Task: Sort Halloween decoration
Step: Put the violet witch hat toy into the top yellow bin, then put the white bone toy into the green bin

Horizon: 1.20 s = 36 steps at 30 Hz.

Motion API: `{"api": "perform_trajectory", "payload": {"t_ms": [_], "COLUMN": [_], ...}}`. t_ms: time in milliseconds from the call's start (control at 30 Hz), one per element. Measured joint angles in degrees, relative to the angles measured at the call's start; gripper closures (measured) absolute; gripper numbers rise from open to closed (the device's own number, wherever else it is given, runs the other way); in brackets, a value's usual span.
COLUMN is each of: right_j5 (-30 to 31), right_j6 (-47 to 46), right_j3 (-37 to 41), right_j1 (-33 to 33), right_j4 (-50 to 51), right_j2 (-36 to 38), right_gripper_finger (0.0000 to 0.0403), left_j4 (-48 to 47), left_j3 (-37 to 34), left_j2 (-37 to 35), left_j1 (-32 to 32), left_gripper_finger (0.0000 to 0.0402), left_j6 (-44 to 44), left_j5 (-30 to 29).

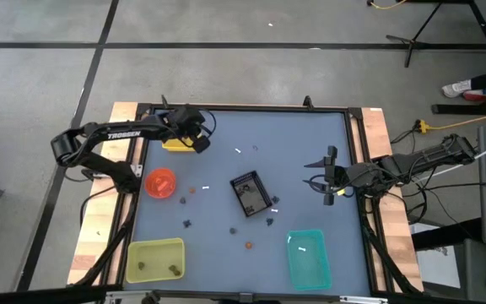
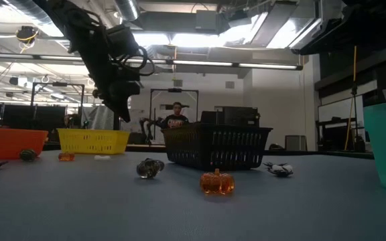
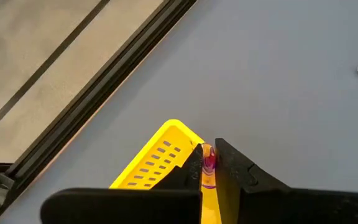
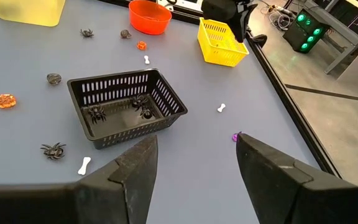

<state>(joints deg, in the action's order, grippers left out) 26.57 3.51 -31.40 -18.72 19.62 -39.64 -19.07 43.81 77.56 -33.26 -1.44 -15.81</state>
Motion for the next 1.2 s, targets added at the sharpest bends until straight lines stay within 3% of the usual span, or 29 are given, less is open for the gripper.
{"api": "perform_trajectory", "payload": {"t_ms": [167, 433, 700, 867, 1200], "right_j5": [0.0, 0.0, 0.0, 0.0, 0.0], "right_j6": [0.0, 0.0, 0.0, 0.9, 3.2], "right_j3": [0.0, 0.0, 0.0, 0.0, 0.0], "right_j1": [0.0, 0.0, 0.0, 0.0, 0.0], "right_j4": [0.0, 0.0, 0.0, 0.0, 0.0], "right_j2": [0.0, 0.0, 0.0, 0.0, 0.0], "right_gripper_finger": [0.0188, 0.0188, 0.0188, 0.0188, 0.0188], "left_j4": [0.0, 0.0, 2.4, 12.4, 36.4], "left_j3": [0.0, 0.0, 0.0, 0.0, 0.0], "left_j2": [0.0, 0.0, 0.0, 0.0, 2.3], "left_j1": [-0.1, -0.1, 0.7, 3.1, 7.9], "left_gripper_finger": [0.0376, 0.0296, 0.0232, 0.0228, 0.0228], "left_j6": [0.0, 0.0, -0.1, 0.0, 2.0], "left_j5": [0.0, -5.1, -1.4, 5.5, 12.9]}}
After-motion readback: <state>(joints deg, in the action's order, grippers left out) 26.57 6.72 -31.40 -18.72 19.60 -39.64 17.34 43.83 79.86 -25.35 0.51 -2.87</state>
